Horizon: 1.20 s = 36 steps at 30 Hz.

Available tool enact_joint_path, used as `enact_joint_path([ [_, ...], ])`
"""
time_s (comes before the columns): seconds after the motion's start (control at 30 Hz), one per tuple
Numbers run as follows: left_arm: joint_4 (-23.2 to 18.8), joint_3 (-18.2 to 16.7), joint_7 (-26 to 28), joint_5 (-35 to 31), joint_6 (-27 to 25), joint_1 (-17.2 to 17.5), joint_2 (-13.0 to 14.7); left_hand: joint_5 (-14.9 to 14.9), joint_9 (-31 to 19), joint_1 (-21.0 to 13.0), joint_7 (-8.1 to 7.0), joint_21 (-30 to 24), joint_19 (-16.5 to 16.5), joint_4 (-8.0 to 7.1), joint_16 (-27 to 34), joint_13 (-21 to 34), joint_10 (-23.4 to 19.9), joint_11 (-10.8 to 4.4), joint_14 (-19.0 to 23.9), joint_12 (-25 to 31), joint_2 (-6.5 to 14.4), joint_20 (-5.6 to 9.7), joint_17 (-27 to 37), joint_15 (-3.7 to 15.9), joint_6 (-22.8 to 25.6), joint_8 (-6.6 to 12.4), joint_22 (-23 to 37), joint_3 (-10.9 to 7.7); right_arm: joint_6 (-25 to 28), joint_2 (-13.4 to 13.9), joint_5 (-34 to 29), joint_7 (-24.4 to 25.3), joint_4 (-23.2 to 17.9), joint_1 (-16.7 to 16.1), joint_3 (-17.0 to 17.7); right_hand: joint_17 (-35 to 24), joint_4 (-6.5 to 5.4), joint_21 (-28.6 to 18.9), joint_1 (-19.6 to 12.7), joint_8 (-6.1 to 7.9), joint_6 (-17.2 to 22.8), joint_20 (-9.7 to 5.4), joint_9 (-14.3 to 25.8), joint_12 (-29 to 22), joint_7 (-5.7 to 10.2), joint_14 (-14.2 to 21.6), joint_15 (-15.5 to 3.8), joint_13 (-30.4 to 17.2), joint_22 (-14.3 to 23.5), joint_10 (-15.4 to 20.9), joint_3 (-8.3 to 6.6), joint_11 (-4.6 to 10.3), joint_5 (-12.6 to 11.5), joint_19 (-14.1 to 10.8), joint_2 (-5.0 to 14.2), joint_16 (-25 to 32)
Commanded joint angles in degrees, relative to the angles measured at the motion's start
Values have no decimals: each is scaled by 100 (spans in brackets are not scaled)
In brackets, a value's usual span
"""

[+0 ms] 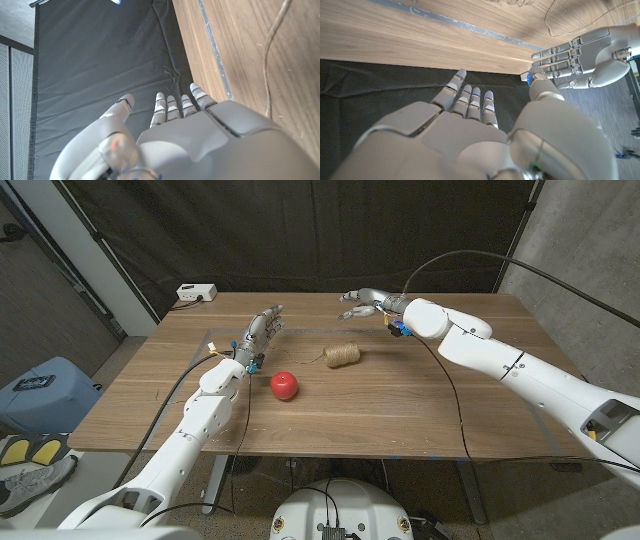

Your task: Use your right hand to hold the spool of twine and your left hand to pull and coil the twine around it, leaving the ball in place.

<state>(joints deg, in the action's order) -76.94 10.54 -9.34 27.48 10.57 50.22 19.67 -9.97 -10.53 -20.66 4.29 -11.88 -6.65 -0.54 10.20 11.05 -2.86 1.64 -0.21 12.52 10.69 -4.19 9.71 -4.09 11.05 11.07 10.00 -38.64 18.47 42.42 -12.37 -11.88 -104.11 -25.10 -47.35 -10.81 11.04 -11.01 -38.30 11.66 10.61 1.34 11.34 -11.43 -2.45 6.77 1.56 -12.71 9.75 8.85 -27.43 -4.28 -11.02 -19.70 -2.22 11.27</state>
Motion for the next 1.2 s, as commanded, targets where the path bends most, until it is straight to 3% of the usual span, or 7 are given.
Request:
enact_joint_path([
  [0.03,-57,7,39,-8,45,27,-16,-38,-11,-76,-15,15,-29,41,29,20,-49,-21,-8,-15,3,-31,23,-26,59,-15,29,5,187,-32,-515,-376,14,330,-397,-16,-47,13,-35,-23,-12,29,17,-39,-61,4,32,-32,9,-19,7,-38,28,3,-91,-21],
  [0.67,-97,-8,57,13,66,93,-49,-42,-12,-92,-16,17,-27,55,32,21,-54,-31,-6,-18,8,-34,24,-27,67,-16,30,13,54,-178,-1052,-1120,223,803,-931,-28,-90,4,-127,-34,-92,77,42,-37,-94,-82,49,-99,15,-199,44,-2,68,10,-252,-31],
  [0.77,-106,-6,61,11,65,95,-49,-42,-12,-95,-15,17,-27,57,30,21,-57,-25,-9,-18,9,-34,24,-27,73,-14,30,14,-2,-181,-1060,-1188,260,829,-956,-33,-107,52,-152,-43,-151,75,53,-45,-88,-141,23,-124,16,-252,54,27,70,162,-289,-41],
  [1.2,-205,28,108,-26,-38,120,-29,-44,-13,-104,-7,16,-31,63,36,22,-58,-28,3,-20,13,-32,25,-27,82,-14,30,20,-257,22,-1169,-1645,295,926,-1062,-47,-158,55,-131,-45,-230,79,70,-44,-21,-228,5,-166,19,-378,94,74,71,268,-343,-40],
])
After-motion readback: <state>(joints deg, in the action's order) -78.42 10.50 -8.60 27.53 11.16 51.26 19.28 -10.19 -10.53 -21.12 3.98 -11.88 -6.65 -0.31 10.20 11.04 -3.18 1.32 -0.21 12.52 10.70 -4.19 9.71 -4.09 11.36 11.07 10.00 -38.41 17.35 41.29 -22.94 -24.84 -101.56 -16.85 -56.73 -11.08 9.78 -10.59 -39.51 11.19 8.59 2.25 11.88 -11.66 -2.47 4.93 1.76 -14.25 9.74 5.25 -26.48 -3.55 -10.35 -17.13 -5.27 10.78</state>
